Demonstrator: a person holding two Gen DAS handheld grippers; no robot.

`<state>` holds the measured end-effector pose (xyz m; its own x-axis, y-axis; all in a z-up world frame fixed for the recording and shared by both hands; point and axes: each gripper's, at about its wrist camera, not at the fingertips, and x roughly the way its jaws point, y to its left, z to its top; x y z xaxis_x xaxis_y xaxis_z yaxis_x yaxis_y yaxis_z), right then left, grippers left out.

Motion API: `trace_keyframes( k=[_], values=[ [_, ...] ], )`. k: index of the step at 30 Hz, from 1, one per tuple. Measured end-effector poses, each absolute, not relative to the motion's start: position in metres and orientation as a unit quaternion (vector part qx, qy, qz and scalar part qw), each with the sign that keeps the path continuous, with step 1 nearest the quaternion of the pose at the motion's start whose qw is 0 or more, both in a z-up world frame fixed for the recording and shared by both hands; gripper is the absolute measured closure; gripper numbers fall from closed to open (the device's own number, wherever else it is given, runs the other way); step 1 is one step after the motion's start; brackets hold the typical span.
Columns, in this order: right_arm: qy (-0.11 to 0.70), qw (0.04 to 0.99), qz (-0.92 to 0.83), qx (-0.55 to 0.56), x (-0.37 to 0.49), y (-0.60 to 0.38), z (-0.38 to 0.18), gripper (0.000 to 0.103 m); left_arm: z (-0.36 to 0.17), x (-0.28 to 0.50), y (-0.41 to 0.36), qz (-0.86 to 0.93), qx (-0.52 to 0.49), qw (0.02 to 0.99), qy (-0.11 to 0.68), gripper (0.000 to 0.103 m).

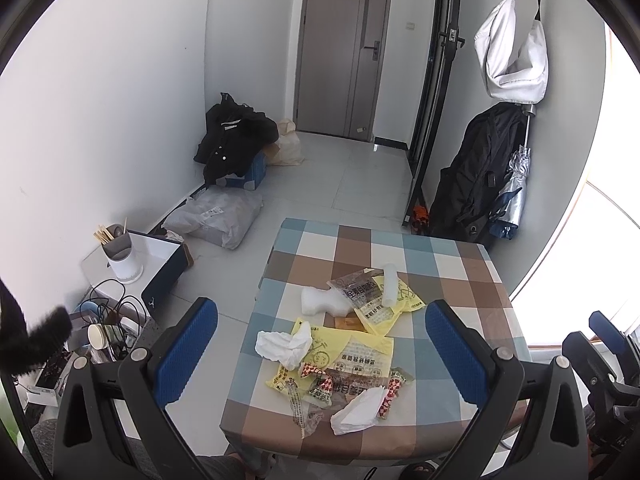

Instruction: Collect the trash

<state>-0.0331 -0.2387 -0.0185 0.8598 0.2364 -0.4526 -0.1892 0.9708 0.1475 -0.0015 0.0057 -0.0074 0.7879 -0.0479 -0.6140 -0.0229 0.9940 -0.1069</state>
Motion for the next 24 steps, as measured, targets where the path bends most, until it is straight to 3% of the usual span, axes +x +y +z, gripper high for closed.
trace_keyframes(
  k=[10, 20, 24],
  values=[
    [0.274, 0.954, 0.111, 0.048, -0.018, -0.231, -0.029, 0.001, -0.01, 0.008, 0.011, -0.014, -0.059, 0.935, 0.348, 0.001],
    [0.4, 0.902, 0.146, 0.074, 0.037, -0.21, -0.081, 0.002, -0.038, 0.039, 0.04, -0.015, -0.108, 0.9, 0.421, 0.001],
    [0.452, 0.87, 0.181, 0.075, 0.054, -0.192, -0.106, 0.016, -0.05, 0.052, 0.053, -0.006, -0.111, 0.89, 0.443, 0.001]
  ],
)
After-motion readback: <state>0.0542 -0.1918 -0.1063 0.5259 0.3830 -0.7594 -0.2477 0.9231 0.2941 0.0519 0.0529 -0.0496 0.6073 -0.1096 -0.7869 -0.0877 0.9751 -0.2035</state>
